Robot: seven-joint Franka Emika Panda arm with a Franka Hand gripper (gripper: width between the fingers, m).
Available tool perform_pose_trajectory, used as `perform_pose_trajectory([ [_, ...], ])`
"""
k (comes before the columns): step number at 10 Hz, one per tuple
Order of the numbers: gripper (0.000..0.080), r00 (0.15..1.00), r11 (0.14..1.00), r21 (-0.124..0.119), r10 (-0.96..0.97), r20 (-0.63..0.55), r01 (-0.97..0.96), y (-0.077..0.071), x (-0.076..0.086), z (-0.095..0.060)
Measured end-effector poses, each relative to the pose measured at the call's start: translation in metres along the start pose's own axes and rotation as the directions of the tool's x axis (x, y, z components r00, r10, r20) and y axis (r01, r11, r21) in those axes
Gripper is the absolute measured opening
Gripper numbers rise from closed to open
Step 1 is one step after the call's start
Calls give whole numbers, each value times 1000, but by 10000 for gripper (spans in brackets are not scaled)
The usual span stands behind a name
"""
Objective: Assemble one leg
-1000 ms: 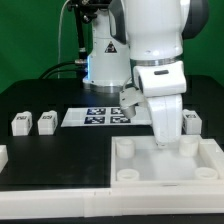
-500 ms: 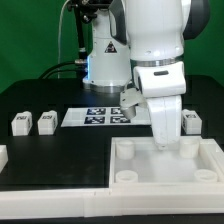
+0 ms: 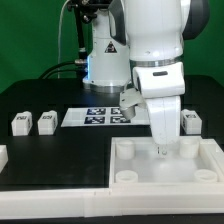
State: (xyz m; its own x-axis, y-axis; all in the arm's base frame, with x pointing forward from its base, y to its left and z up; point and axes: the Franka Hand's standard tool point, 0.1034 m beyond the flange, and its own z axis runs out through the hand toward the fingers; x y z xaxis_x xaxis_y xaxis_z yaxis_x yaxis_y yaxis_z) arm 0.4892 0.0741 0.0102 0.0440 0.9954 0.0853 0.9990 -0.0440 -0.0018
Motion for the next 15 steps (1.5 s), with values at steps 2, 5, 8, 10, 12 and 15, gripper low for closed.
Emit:
perform_pose_trajectory([
  [2,643,1000,1000,0,1,0,-1,0,0,0],
  [5,649,1000,1000,-6,17,1,-17,1,-1,-4],
  [8,649,980,979,-55,198,12,-197,-10,17,-50],
  [10,649,923,920,-68,386,0,-385,-30,45,-64],
  [12,649,798,795,-72,602,-33,-603,-33,63,-66],
  [15,649,611,609,-52,790,-52,-792,-33,63,-65],
])
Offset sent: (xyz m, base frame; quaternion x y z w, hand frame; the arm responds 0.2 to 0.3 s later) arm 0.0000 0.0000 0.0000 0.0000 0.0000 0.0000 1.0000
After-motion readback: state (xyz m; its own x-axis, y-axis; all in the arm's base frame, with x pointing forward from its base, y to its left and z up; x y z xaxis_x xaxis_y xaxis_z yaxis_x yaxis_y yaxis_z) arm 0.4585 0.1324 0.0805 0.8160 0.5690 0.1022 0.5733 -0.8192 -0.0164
